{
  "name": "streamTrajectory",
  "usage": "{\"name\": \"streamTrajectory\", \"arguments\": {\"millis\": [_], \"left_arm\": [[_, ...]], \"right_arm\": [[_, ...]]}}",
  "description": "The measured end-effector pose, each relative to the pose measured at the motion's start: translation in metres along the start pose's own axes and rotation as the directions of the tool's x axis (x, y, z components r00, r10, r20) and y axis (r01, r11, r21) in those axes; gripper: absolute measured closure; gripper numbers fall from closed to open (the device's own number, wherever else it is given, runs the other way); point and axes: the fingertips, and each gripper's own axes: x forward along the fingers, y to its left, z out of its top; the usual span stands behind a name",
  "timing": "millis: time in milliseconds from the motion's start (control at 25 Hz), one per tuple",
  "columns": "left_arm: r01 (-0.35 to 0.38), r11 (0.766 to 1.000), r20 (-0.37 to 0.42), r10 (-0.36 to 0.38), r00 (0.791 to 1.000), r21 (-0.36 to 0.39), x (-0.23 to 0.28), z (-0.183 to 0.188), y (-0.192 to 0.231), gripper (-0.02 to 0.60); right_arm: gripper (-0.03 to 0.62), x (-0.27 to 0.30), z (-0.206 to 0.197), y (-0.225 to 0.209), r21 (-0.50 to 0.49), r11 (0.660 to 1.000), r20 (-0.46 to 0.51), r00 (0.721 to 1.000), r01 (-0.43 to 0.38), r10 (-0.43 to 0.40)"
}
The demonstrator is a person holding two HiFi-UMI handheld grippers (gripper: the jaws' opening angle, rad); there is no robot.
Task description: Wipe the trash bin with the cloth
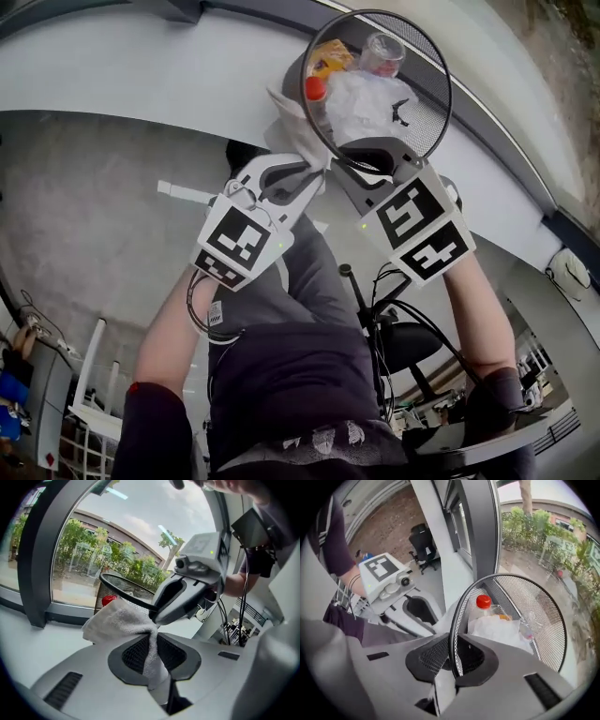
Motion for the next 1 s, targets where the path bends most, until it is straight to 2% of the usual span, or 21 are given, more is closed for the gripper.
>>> {"name": "streamTrajectory", "arguments": {"millis": [120,200,320,400,480,600,760,800,840,920,1000], "left_arm": [[-0.005,0.999,0.004,0.006,1.0,-0.043,0.001,-0.004,-0.004,0.531],[-0.004,0.998,0.012,0.005,1.0,-0.056,-0.003,-0.004,0.004,0.531],[-0.026,0.998,0.022,0.027,0.999,-0.062,-0.014,-0.001,0.041,0.531],[-0.054,0.998,0.029,0.055,0.998,-0.038,-0.021,0.003,0.069,0.531],[-0.104,0.995,0.046,0.104,0.993,-0.008,-0.034,0.01,0.099,0.531],[-0.188,0.982,0.064,0.187,0.98,0.025,-0.051,0.026,0.131,0.531],[-0.162,0.984,0.021,0.161,0.987,0.079,-0.026,0.023,0.117,0.531],[-0.152,0.985,0.009,0.152,0.988,0.078,-0.022,0.019,0.115,0.531],[-0.145,0.987,0.002,0.145,0.989,0.065,-0.019,0.014,0.114,0.531],[-0.128,0.991,-0.007,0.128,0.992,0.034,-0.017,0.002,0.104,0.531],[-0.106,0.994,-0.015,0.106,0.994,0.026,-0.01,-0.005,0.085,0.531]], "right_arm": [[0.546,0.007,0.001,0.004,-0.031,1.0,-0.05,0.999,0.0,-0.002],[0.546,0.004,0.003,0.006,-0.072,0.997,-0.047,0.999,0.002,-0.005],[0.477,-0.019,0.024,0.002,-0.044,0.999,0.04,0.999,0.003,-0.001],[0.454,-0.038,0.016,-0.007,-0.075,0.996,-0.01,0.999,0.049,-0.05],[0.444,-0.046,-0.011,-0.018,-0.215,0.972,-0.135,0.983,0.092,-0.123],[0.41,-0.043,-0.044,-0.024,-0.379,0.925,-0.269,0.954,0.023,-0.134],[0.41,-0.024,-0.072,-0.03,-0.528,0.849,-0.37,0.906,-0.023,-0.206],[0.41,-0.015,-0.074,-0.031,-0.536,0.843,-0.39,0.897,-0.038,-0.208],[0.412,-0.007,-0.073,-0.029,-0.524,0.85,-0.405,0.894,-0.055,-0.191],[0.521,0.003,-0.069,-0.019,-0.464,0.881,-0.42,0.899,-0.095,-0.124],[0.522,0.002,-0.066,-0.01,-0.385,0.918,-0.406,0.911,-0.099,-0.072]]}}
